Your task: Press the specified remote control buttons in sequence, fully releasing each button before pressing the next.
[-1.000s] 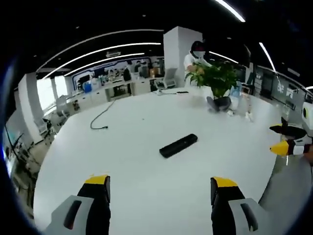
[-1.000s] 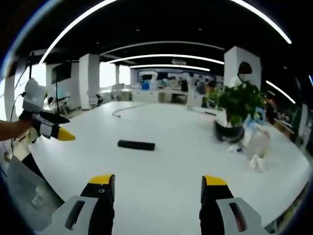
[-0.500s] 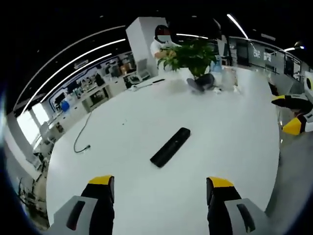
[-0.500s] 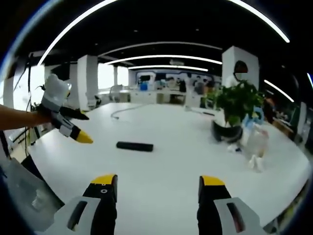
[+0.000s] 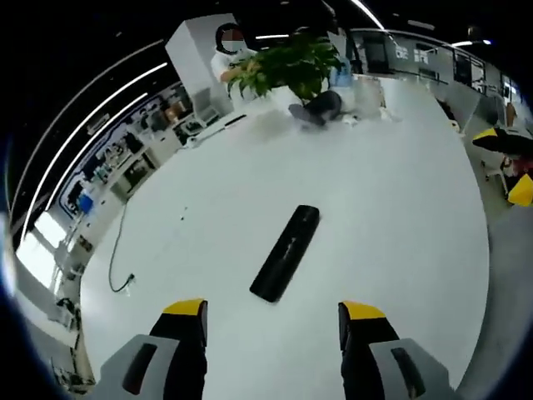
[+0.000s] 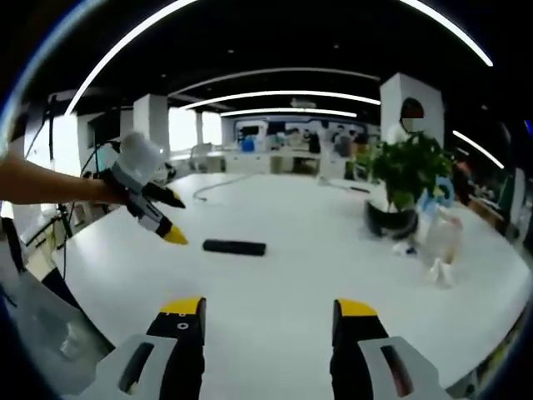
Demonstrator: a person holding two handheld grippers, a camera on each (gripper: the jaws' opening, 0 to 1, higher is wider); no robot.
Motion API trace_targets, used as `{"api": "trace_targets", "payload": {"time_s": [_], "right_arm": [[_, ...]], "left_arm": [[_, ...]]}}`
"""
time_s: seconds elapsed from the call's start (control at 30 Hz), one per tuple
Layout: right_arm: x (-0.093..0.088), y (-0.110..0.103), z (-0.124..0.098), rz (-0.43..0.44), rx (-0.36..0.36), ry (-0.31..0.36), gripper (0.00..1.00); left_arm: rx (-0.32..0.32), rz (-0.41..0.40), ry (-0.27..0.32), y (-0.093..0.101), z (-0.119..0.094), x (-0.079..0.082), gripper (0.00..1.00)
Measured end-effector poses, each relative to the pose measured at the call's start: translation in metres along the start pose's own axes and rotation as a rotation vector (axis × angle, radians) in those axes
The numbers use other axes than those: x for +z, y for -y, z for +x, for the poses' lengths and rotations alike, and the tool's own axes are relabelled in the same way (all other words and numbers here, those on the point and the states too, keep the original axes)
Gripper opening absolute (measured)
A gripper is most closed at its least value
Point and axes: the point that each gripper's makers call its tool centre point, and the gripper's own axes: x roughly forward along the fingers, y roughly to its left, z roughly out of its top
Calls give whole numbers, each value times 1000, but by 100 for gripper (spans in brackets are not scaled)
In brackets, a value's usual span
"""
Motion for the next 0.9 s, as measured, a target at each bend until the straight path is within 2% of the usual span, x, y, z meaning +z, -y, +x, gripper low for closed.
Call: {"api": "trace_targets", "payload": {"time_s": [0.23,0.4,0.47,0.63,0.67,0.7,0.9], "right_arm": [[-5,-3,3,-7,15,-30,58],[-8,-3,5,-9,13,-50,57],[-10,-4,5,-8,21,-58,57],[-12,-4,6,0,21,-68,57],[-14,-4,7,-4,18,-82,57],[-15,-4,7,-5,20,-87,57],[-17,-6,8,-5,31,-104,57]], "left_arm": [[-42,83,-70,-1,27,-4,62],[-45,140,-100,-9,45,-1,60],[-48,184,-132,-12,51,-3,60],[-54,200,-146,-18,60,2,57],[-59,214,-156,-19,62,2,56],[-74,225,-190,-19,65,-3,56],[-93,276,-188,-21,72,5,57]]}}
